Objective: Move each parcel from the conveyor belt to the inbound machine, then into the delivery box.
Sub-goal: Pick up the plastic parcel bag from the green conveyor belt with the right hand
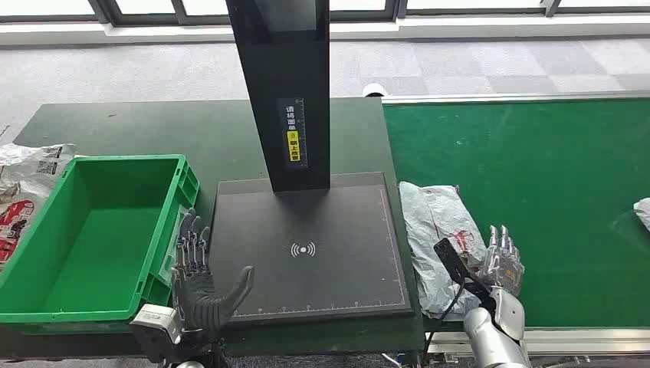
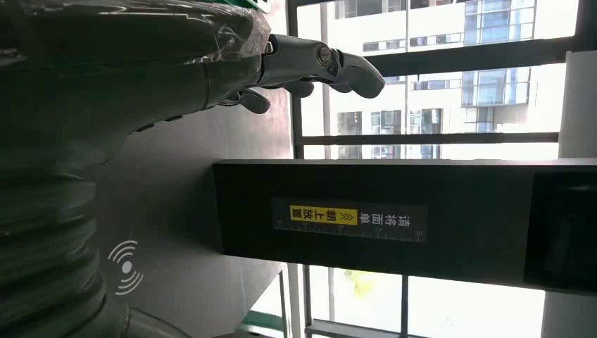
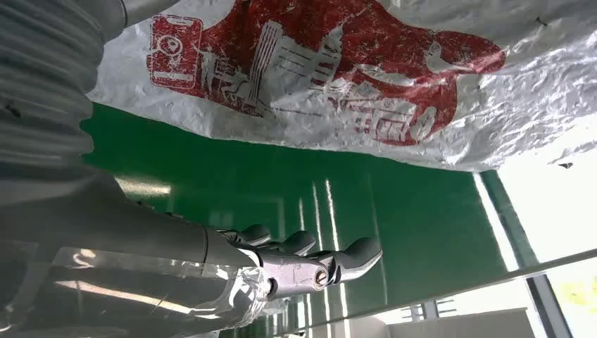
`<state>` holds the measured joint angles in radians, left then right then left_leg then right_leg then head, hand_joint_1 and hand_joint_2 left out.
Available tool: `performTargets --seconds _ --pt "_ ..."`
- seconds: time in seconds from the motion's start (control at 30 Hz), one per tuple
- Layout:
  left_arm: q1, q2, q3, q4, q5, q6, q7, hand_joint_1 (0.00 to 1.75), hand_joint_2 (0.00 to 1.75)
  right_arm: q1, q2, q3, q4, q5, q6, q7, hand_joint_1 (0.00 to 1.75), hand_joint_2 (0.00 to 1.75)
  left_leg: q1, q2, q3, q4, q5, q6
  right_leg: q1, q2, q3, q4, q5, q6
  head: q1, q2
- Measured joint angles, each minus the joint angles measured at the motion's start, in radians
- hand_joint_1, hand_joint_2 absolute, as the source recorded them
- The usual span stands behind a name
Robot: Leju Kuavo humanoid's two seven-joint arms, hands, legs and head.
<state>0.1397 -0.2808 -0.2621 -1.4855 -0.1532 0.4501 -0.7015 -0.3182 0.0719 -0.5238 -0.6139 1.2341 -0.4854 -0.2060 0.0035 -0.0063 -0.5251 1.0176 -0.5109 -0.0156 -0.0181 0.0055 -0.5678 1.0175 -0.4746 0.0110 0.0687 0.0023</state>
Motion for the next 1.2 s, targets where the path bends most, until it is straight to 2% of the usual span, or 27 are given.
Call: performTargets --seconds 0.17,0.33,0.43,0.47,0.5,0.63,0.77,1.2 --pt "0.0 0.0 0.0 0.005 -0.001 0.011 0.0 0.0 1.75 -0.016 -0.004 -0.008 0.04 -0.016 -0.004 -0.026 0.0 1.75 0.0 0.0 0.0 0.0 0.0 0.0 0.0 0.0 0.0 0.0 0.0 0.0 0.0 0.0" --pt "0.0 0.0 0.0 0.006 -0.002 0.017 0.0 0.0 1.75 -0.028 -0.004 -0.021 0.063 -0.069 0.005 -0.115 0.0 1.75 0.0 0.0 0.0 0.0 0.0 0.0 0.0 0.0 0.0 0.0 0.001 0.0 0.0 0.0" --pt "0.0 0.002 0.0 0.009 -0.002 0.02 0.0 0.0 1.75 -0.032 -0.003 -0.047 0.068 -0.203 0.106 -0.283 0.0 1.75 0.0 0.0 0.0 0.0 0.0 0.0 0.0 0.0 0.0 0.0 0.001 0.0 0.0 0.0" --pt "0.0 0.003 0.0 0.011 -0.003 0.021 0.0 0.0 1.75 -0.032 -0.003 -0.058 0.07 -0.243 0.15 -0.318 0.0 1.75 0.0 0.0 0.0 0.0 0.0 0.0 0.0 0.0 0.0 0.0 0.0 0.0 0.0 0.0" --pt "0.0 0.004 0.0 0.013 -0.003 0.022 0.0 0.0 1.75 -0.032 -0.004 -0.066 0.074 -0.263 0.189 -0.319 0.0 1.75 0.0 0.0 0.0 0.0 0.0 0.0 0.0 0.0 0.0 0.0 0.0 0.0 0.0 0.0" --pt "-0.002 0.012 0.0 0.022 0.004 0.026 0.0 0.0 1.75 -0.031 -0.013 -0.08 0.104 -0.264 0.302 -0.232 1.75 1.75 0.0 0.0 0.0 0.0 0.0 0.0 0.0 0.0 0.0 0.0 0.0 0.0 0.0 0.0" --pt "-0.007 0.019 0.0 0.033 0.012 0.031 0.0 0.0 1.75 -0.034 -0.026 -0.083 0.133 -0.25 0.369 -0.201 1.75 1.75 0.0 0.002 0.003 0.0 0.0 0.0 0.0 0.001 0.002 0.0 0.0 0.0 0.0 0.0" --pt "-0.01 0.035 0.0 0.041 0.015 0.068 0.0 0.0 1.75 -0.071 -0.043 -0.089 0.172 -0.226 0.401 -0.174 1.75 1.75 0.0 0.005 0.001 0.001 -0.001 0.001 0.001 0.005 0.007 -0.001 0.003 0.001 0.0 0.0"
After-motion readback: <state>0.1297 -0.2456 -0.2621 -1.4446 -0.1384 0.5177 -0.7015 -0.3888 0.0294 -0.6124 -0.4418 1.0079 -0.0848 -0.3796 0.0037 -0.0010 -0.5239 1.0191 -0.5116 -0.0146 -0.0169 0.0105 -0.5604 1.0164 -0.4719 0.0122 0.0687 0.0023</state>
